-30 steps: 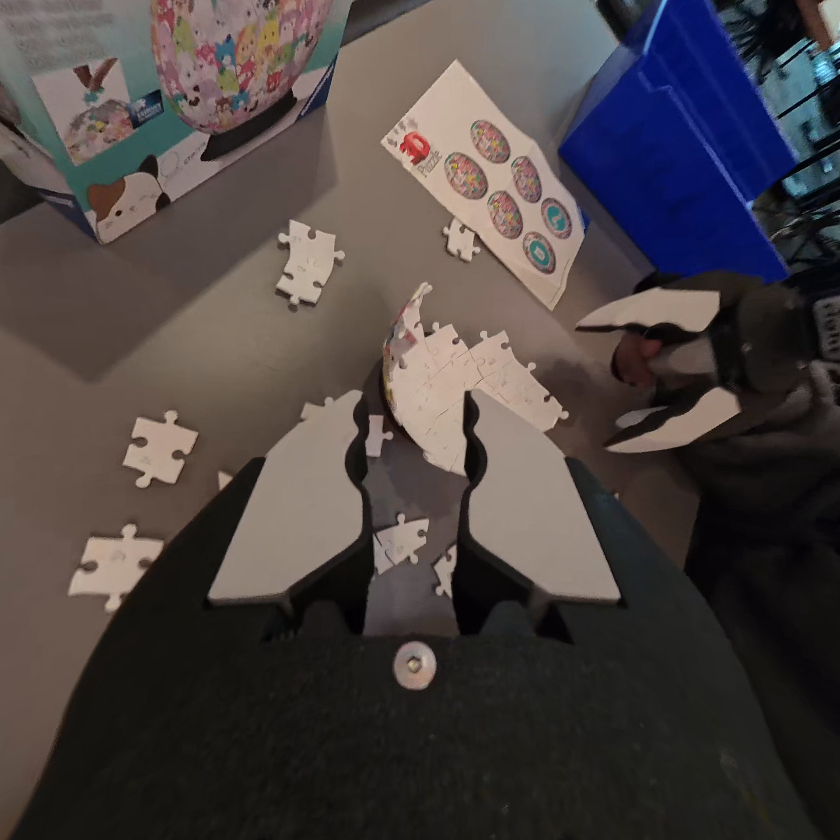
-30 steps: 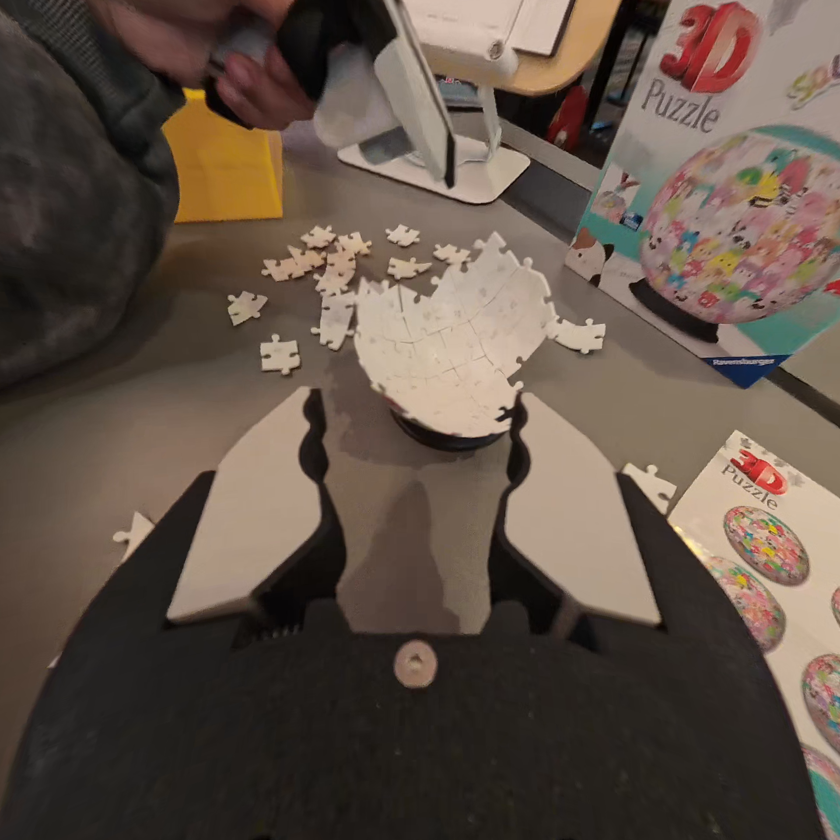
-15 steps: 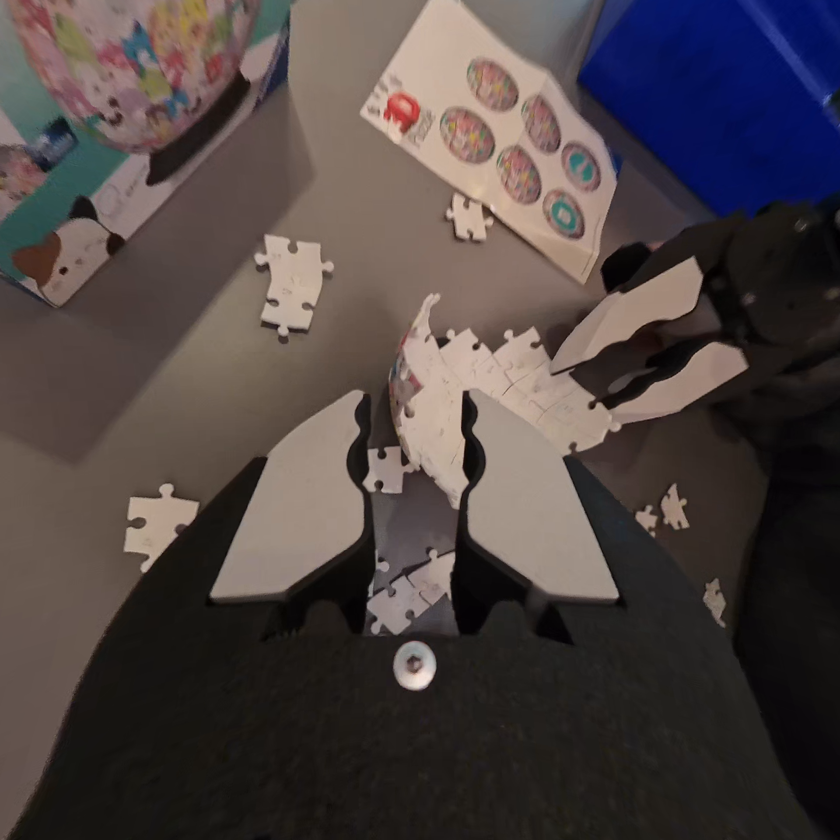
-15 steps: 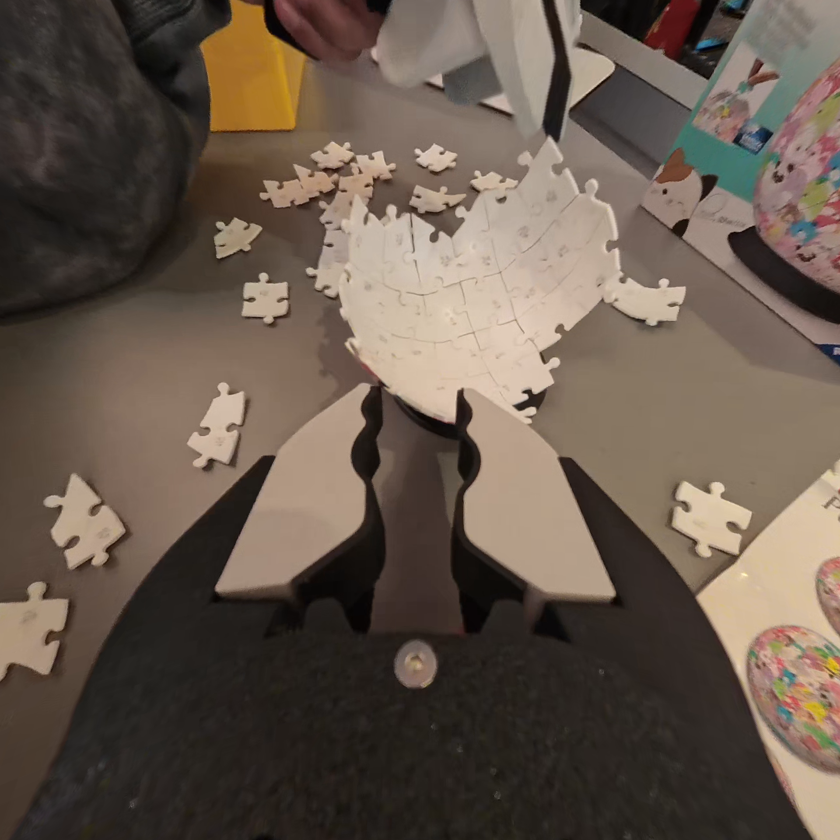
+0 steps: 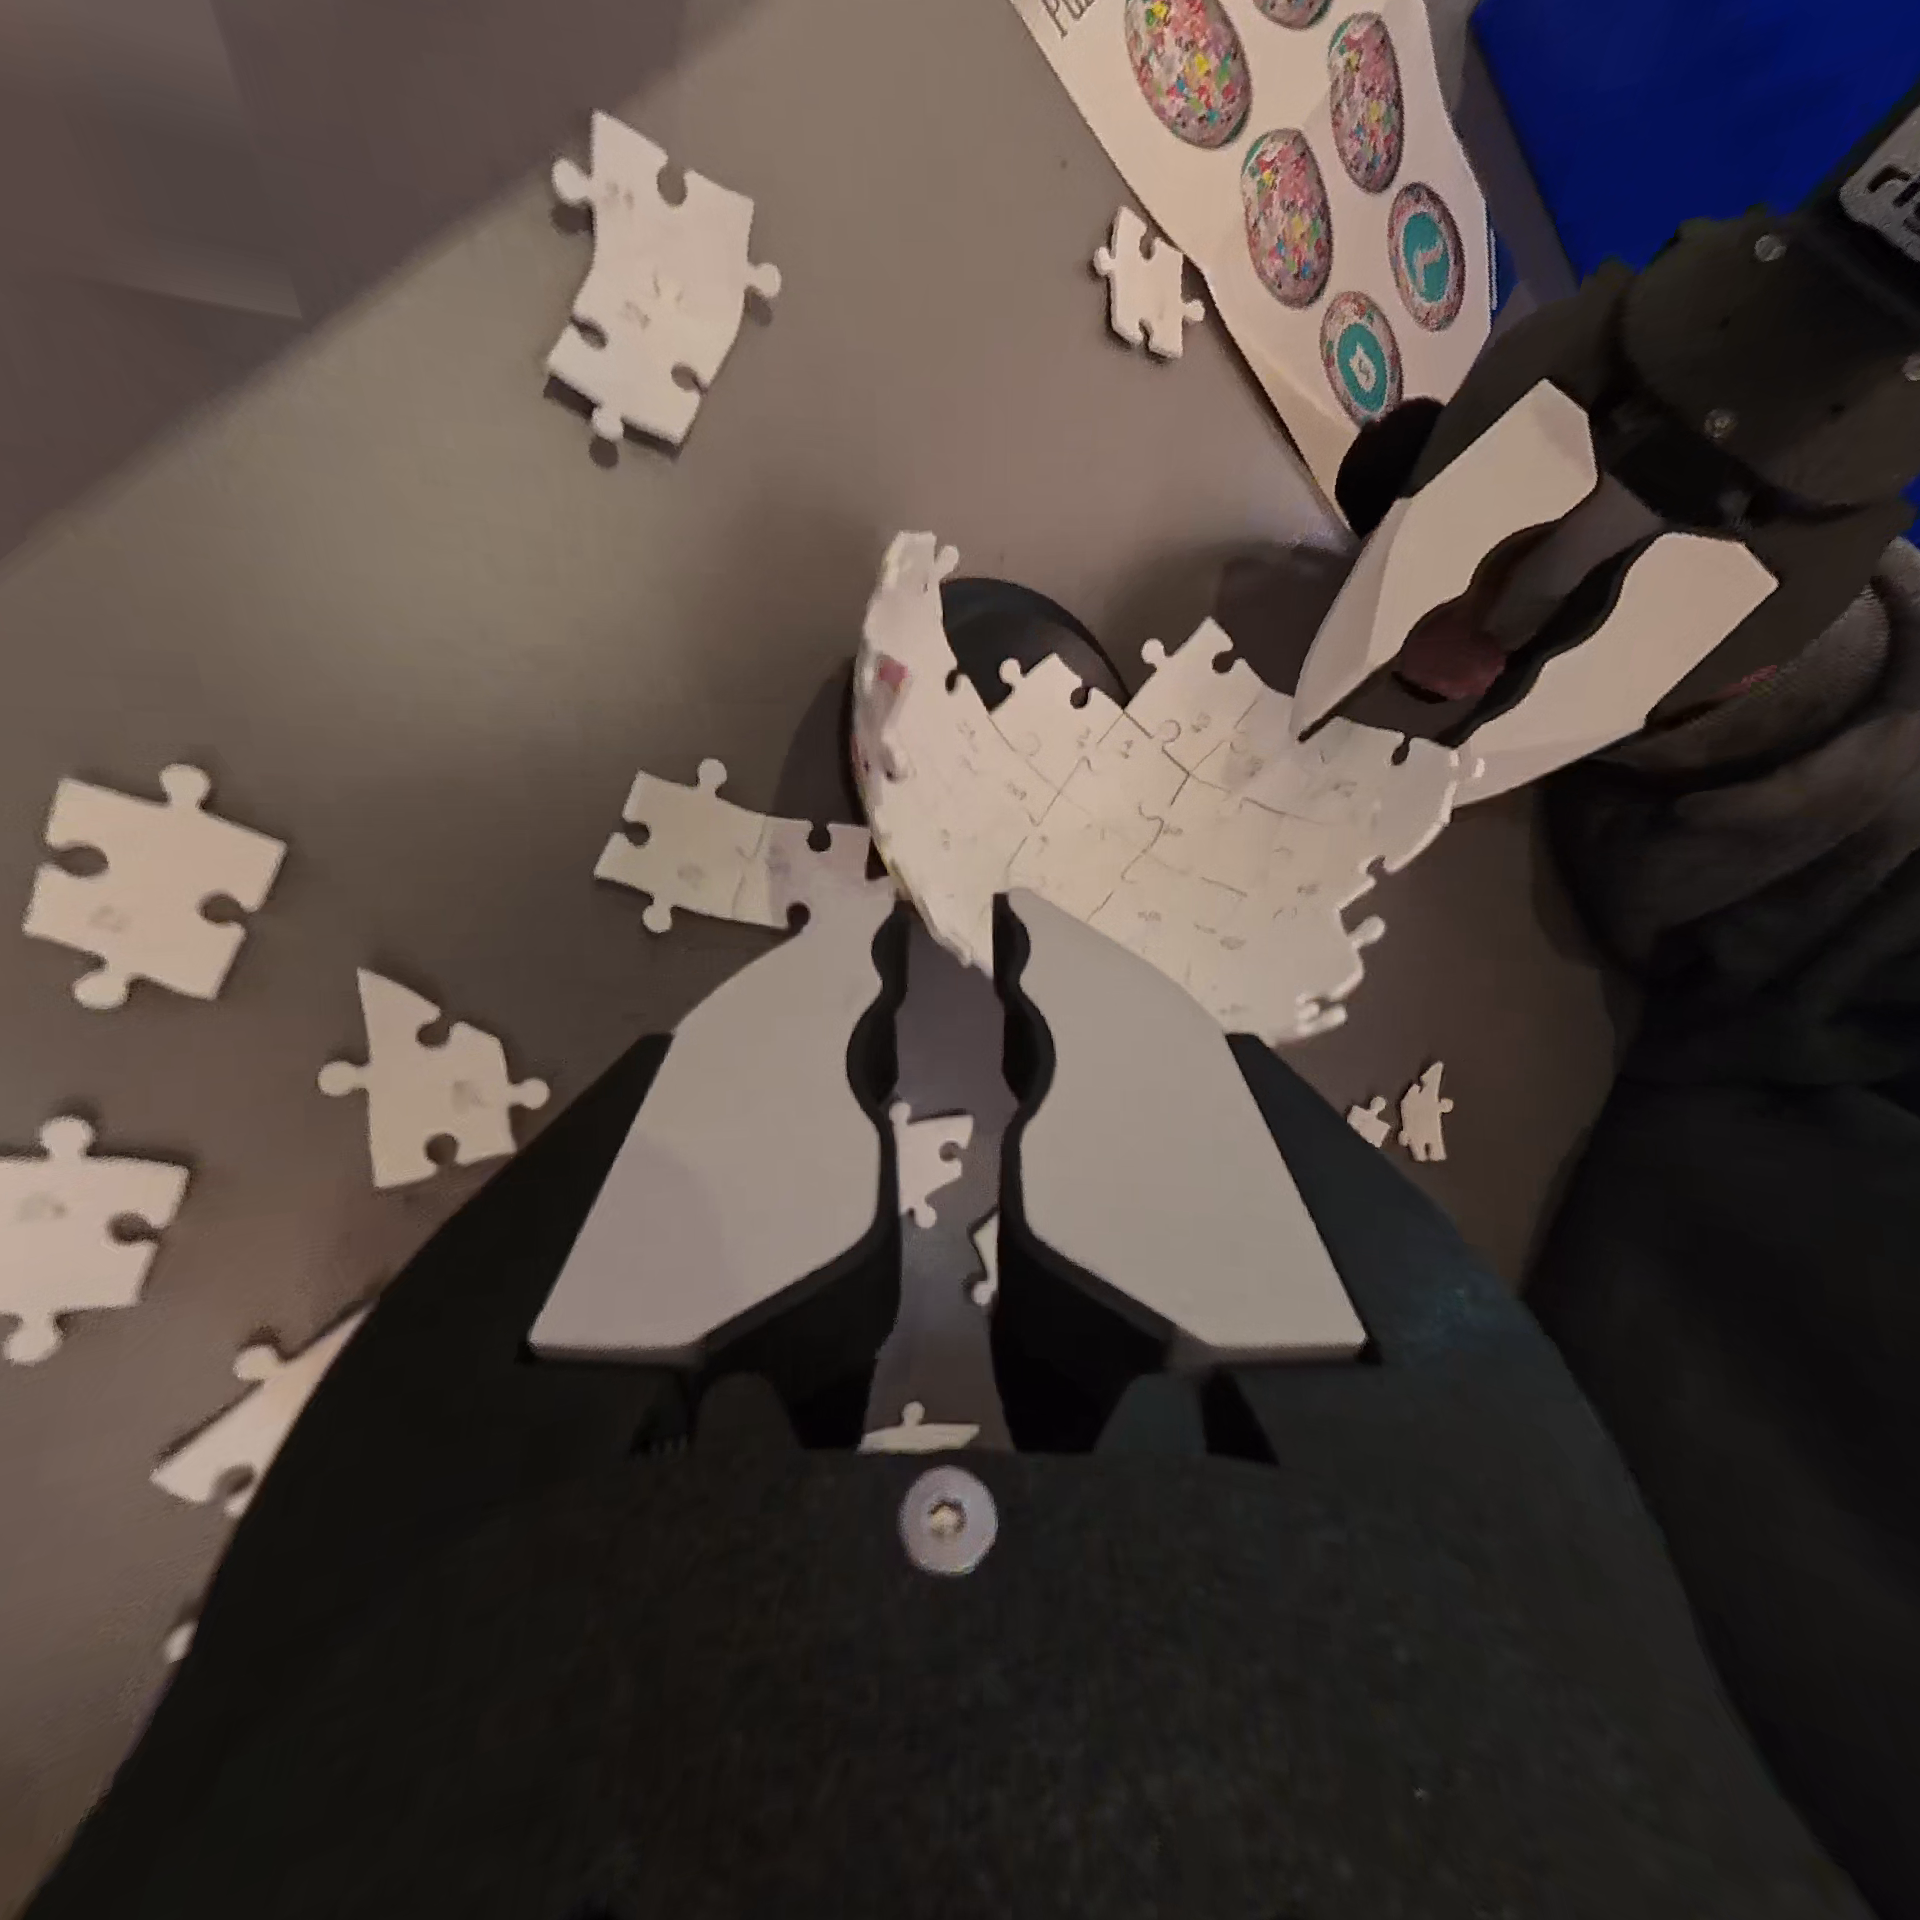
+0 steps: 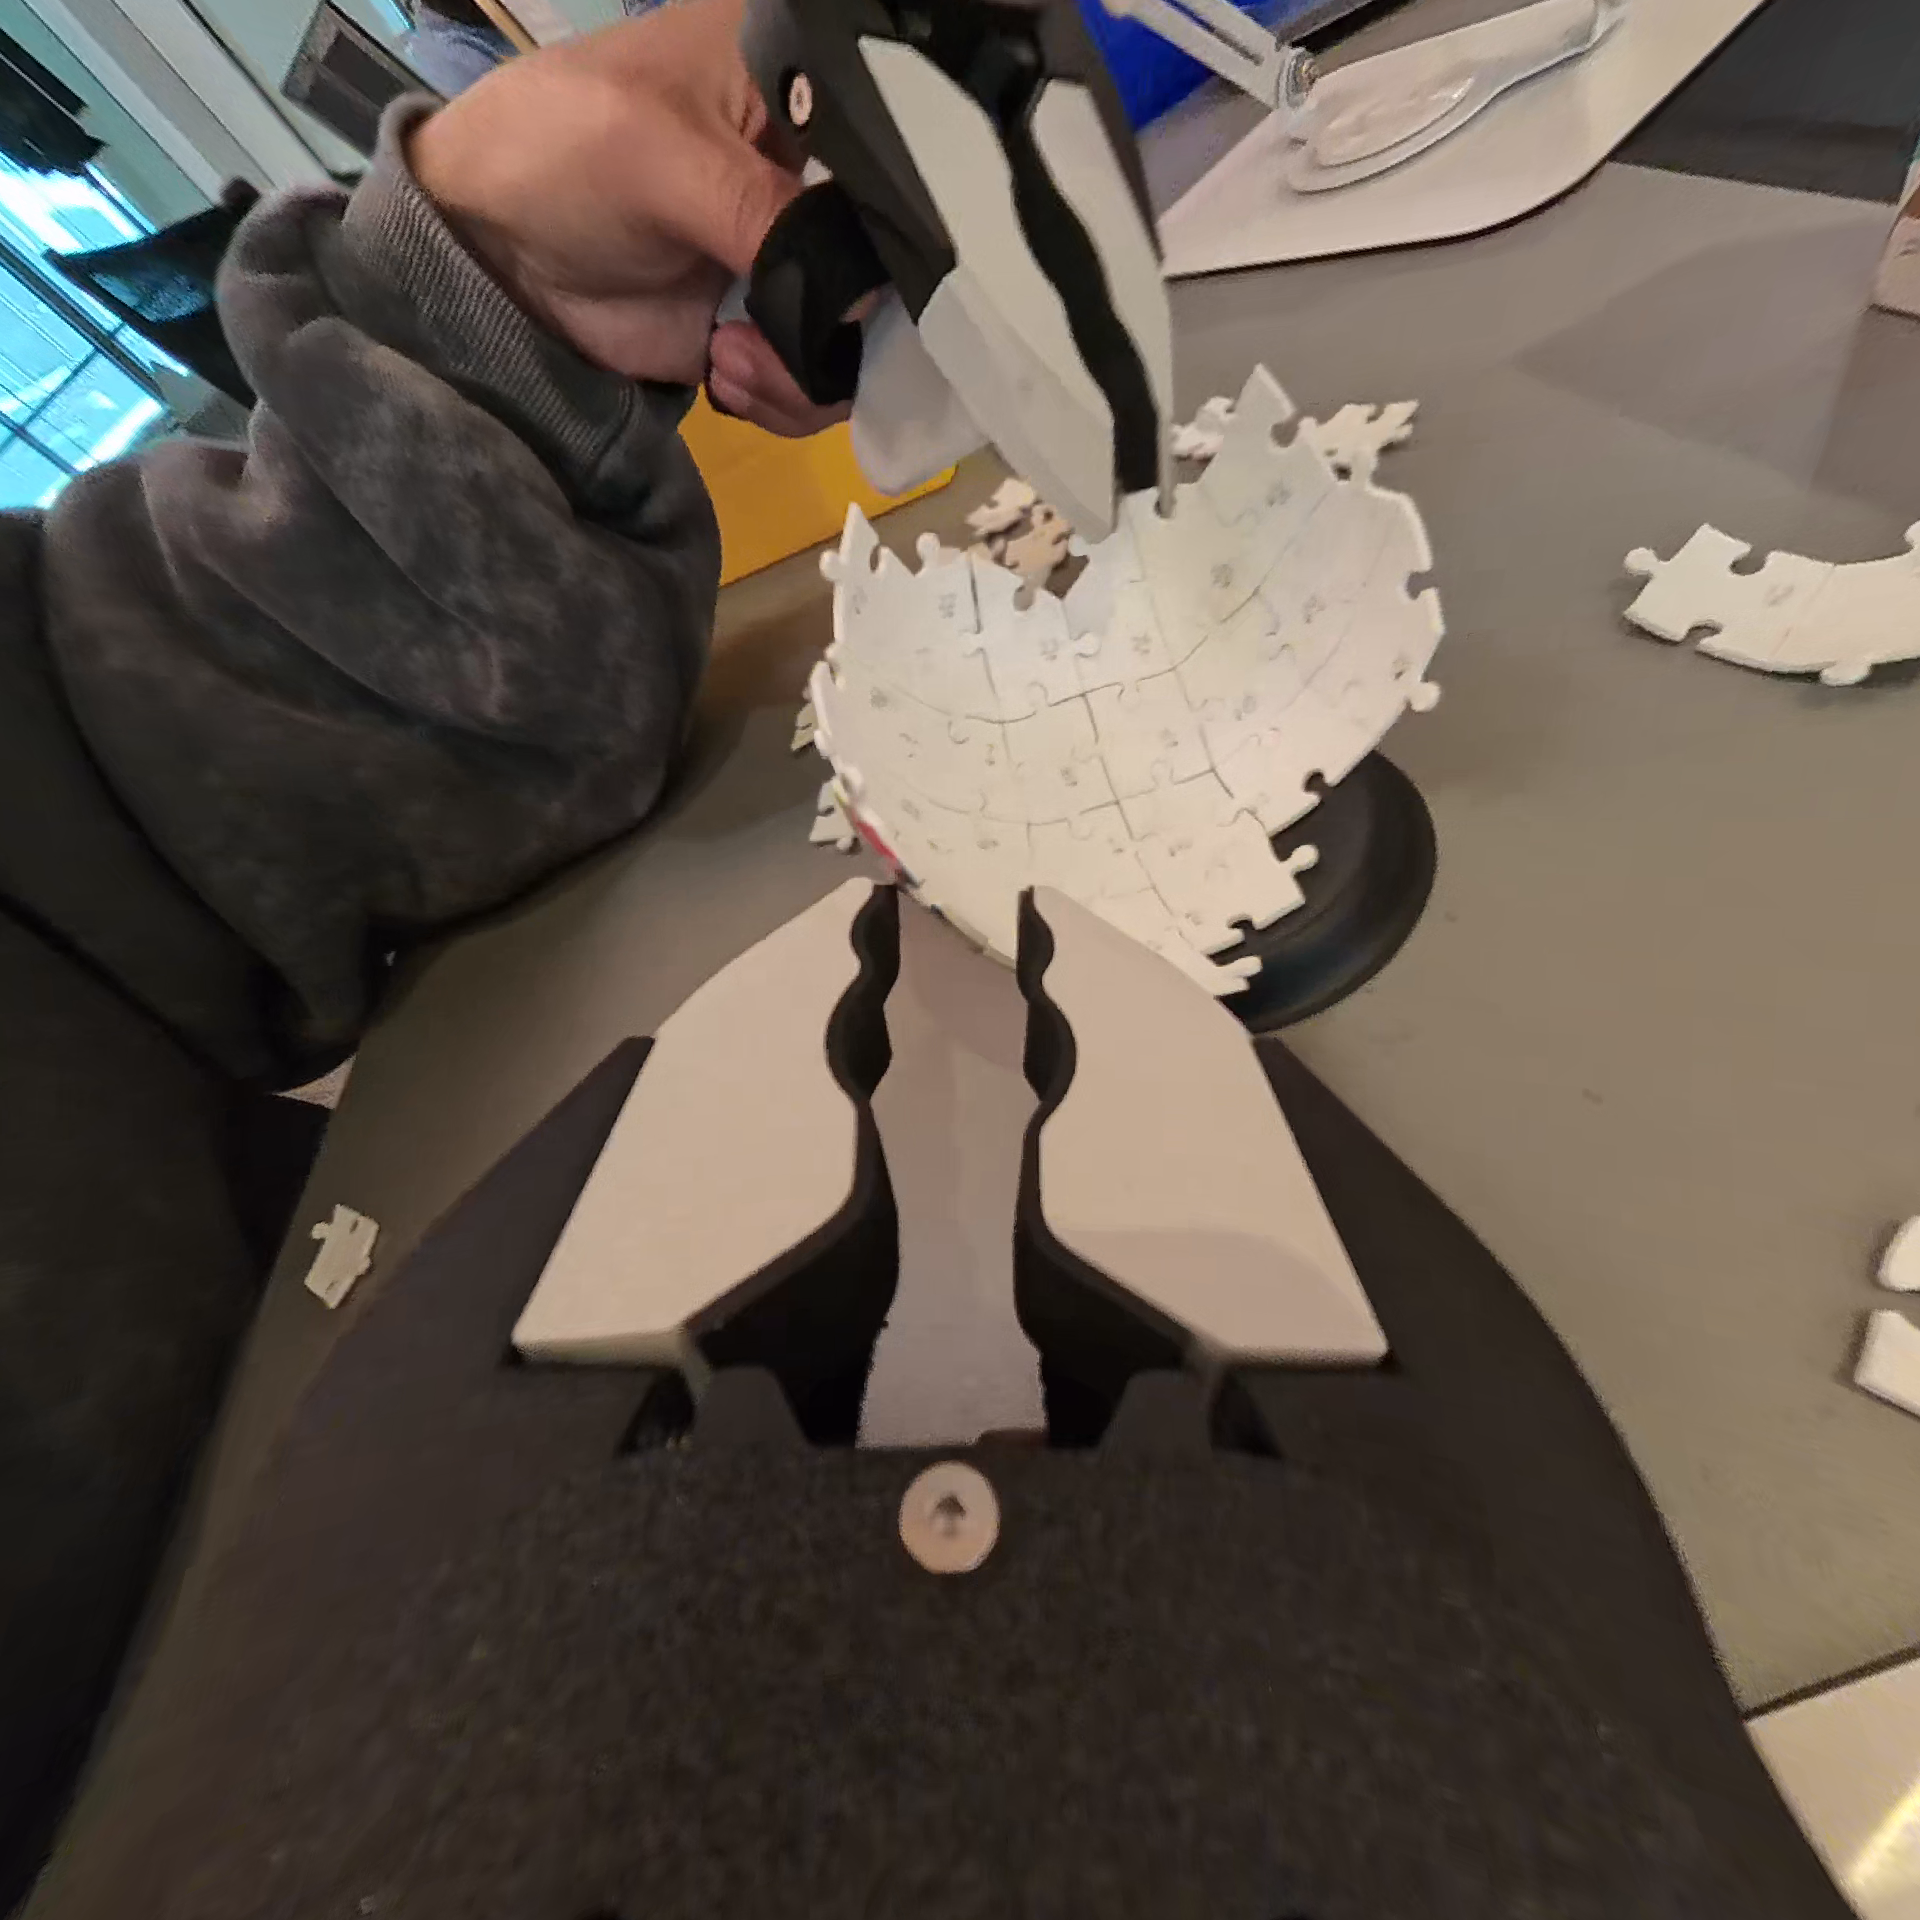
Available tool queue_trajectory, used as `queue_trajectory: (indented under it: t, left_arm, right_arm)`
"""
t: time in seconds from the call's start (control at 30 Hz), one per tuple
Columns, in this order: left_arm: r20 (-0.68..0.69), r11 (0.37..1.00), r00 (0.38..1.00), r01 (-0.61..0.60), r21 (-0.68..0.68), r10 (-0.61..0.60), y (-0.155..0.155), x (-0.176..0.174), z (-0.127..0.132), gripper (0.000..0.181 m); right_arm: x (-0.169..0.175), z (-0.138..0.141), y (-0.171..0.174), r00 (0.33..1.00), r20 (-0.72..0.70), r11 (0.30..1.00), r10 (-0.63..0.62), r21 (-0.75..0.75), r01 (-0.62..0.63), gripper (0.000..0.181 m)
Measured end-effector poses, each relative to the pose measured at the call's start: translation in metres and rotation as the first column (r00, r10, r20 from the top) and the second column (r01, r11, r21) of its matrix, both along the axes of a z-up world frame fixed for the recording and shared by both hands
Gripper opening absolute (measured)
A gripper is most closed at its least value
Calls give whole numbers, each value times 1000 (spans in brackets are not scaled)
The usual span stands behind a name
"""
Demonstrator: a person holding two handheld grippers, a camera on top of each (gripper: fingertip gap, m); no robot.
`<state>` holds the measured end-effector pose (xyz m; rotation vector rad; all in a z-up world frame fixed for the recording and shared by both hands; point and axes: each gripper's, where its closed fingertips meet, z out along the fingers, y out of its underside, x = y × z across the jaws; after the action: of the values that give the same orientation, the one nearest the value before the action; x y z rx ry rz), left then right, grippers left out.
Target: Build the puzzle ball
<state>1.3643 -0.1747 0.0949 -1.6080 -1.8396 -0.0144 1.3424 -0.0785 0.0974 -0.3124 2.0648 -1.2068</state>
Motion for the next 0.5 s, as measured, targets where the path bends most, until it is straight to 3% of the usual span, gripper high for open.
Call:
queue_trajectory:
  t: [0.03, 0.27, 0.5]
  left_arm:
    - [-3, 1000, 1000, -15, 8, 15, 1, 3, 0, 14]
    - [-27, 998, 998, -59, 20, 60, 15, 16, 1, 17]
    - [-111, 981, 975, -188, 41, 192, 4, 25, 9, 21]
  right_arm:
    - [-1, 1, 0, 1000, 12, 1000, -5, -3, 5, 21]
    - [-5, 2, 5, 1000, 12, 1000, -11, 21, 11, 29]
    - [-12, 12, 12, 998, 51, 999, -30, 14, 30, 32]
